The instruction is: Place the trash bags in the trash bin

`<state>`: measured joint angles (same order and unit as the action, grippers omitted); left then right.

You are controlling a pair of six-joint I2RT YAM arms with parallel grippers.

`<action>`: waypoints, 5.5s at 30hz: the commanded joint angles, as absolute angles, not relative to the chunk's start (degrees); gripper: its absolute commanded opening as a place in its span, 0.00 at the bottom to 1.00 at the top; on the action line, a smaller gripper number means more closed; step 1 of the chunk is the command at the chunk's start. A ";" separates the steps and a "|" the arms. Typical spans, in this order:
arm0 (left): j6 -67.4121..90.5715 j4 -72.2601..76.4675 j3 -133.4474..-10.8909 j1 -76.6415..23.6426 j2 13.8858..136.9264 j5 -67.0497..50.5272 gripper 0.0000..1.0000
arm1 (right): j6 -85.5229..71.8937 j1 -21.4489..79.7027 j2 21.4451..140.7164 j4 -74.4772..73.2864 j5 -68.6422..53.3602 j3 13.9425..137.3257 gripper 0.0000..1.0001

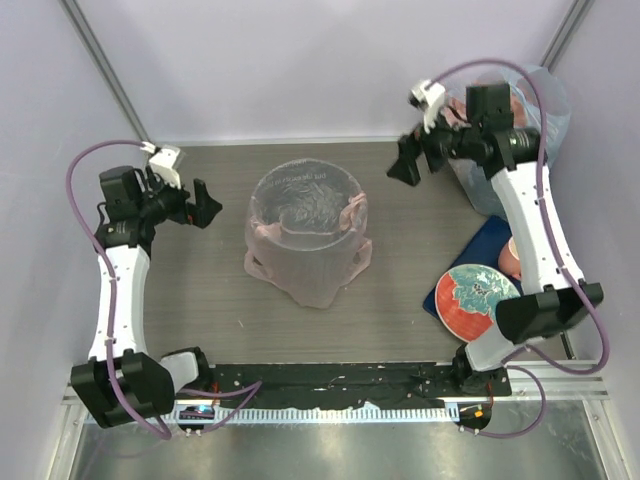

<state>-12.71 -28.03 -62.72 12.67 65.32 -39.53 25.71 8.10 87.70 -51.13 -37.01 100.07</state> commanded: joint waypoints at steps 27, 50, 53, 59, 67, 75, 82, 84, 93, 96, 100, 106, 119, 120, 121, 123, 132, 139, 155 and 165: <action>2.81 -32.17 -66.45 12.92 57.04 -31.46 1.00 | 34.20 45.44 113.38 -60.22 -9.76 113.13 0.51; 1.23 -32.25 -65.74 12.92 57.74 -31.64 1.00 | 30.59 45.35 120.49 -54.14 -4.31 105.64 0.31; 0.97 -32.61 -66.00 12.92 58.09 -31.46 1.00 | 30.41 45.26 121.99 -53.97 -3.78 104.95 0.30; 0.26 -33.57 -67.15 12.83 58.45 -31.29 1.00 | 29.80 45.26 122.26 -53.26 -3.52 103.19 0.27; 0.26 -34.19 -68.46 12.92 59.33 -30.94 1.00 | 28.57 45.18 120.51 -50.98 -3.95 105.11 0.26; 0.35 -34.45 -69.52 12.83 59.33 -33.57 1.00 | 26.89 45.53 115.84 -50.71 -6.33 105.47 0.25; 1.67 -34.01 -70.57 12.83 59.68 -36.56 1.00 | 26.46 46.23 111.80 -50.80 -9.31 105.91 0.25; 2.02 -33.93 -71.01 12.83 59.68 -37.26 1.00 | 25.58 46.23 110.66 -50.80 -9.32 106.43 0.25; 4.04 -32.88 -73.47 12.83 59.33 -41.39 1.00 | 24.87 46.23 106.44 -50.71 -6.51 106.35 0.25; 4.39 -32.52 -74.61 12.83 59.76 -44.28 1.00 | 24.52 46.23 104.77 -49.49 -6.76 104.77 0.25; 3.87 -32.34 -75.76 12.57 60.47 -48.07 0.97 | 19.80 46.14 100.47 -43.61 -11.49 104.59 0.27; 1.43 -33.13 -81.02 9.33 63.10 -49.22 0.90 | 11.70 46.06 93.09 -29.28 -17.57 104.95 0.29; -27.06 -60.19 -103.96 -30.83 84.35 -12.60 0.77 | -11.86 26.47 77.88 -17.67 -9.84 88.95 0.28; -28.98 -62.47 -105.45 -32.68 87.77 -8.39 0.75 | -12.82 24.02 77.18 -17.75 -10.28 87.64 0.28; -29.61 -63.71 -106.08 -35.31 89.72 -6.70 0.68 | -13.70 23.30 76.73 -17.75 -10.37 87.19 0.28; -30.32 -65.74 -107.05 -37.34 93.84 -5.19 0.63 | -13.89 22.07 75.50 -17.84 -10.28 85.88 0.29; -30.14 -67.59 -101.44 -38.32 100.99 -3.16 0.32 | -13.01 19.60 73.83 -18.02 -12.65 82.88 0.29; -28.21 -63.20 -93.96 -38.32 103.09 -2.46 0.26 | -12.13 18.81 74.27 -17.23 -16.43 81.57 0.29; -30.50 -60.21 -89.75 -38.15 113.11 -1.84 0.35 | -12.13 18.81 81.21 -16.26 -25.58 81.82 0.36; -32.96 -58.97 -86.75 -37.88 117.42 -7.64 0.70 | -13.18 18.90 83.32 -14.85 -27.16 83.05 0.41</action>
<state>-31.03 -59.24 -86.78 -38.17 115.61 -3.95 -12.43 19.00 83.64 -18.39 -25.12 80.99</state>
